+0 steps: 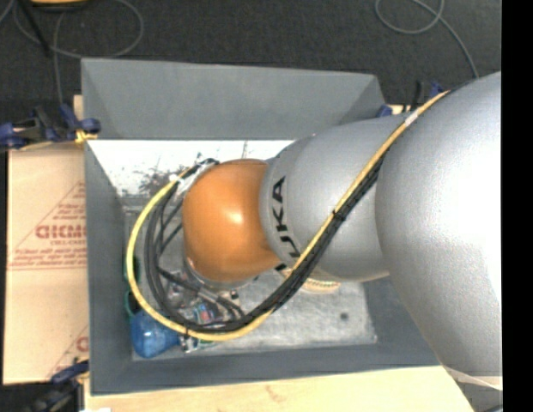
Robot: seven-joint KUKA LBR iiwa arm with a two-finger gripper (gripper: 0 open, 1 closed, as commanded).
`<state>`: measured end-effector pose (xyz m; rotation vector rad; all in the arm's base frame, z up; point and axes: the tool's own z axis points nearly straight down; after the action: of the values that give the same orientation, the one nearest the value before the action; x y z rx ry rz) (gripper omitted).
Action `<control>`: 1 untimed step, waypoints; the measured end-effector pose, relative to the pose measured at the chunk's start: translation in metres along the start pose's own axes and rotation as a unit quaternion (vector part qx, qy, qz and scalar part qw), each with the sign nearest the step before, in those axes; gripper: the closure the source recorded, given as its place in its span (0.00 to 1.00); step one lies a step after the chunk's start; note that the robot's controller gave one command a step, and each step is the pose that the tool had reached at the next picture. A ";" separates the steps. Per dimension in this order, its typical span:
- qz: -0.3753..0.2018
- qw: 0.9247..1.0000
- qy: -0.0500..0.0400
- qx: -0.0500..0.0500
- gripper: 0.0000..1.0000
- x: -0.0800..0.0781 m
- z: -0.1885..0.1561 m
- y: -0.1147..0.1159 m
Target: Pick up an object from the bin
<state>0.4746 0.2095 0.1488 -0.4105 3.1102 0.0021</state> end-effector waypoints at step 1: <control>0.000 1.000 0.002 0.001 1.00 -0.007 -0.046 0.001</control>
Offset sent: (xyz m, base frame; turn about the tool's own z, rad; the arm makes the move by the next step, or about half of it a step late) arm -0.0017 -0.0018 0.0731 0.0005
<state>0.4806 0.2116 0.1952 -0.4103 3.1145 -0.0026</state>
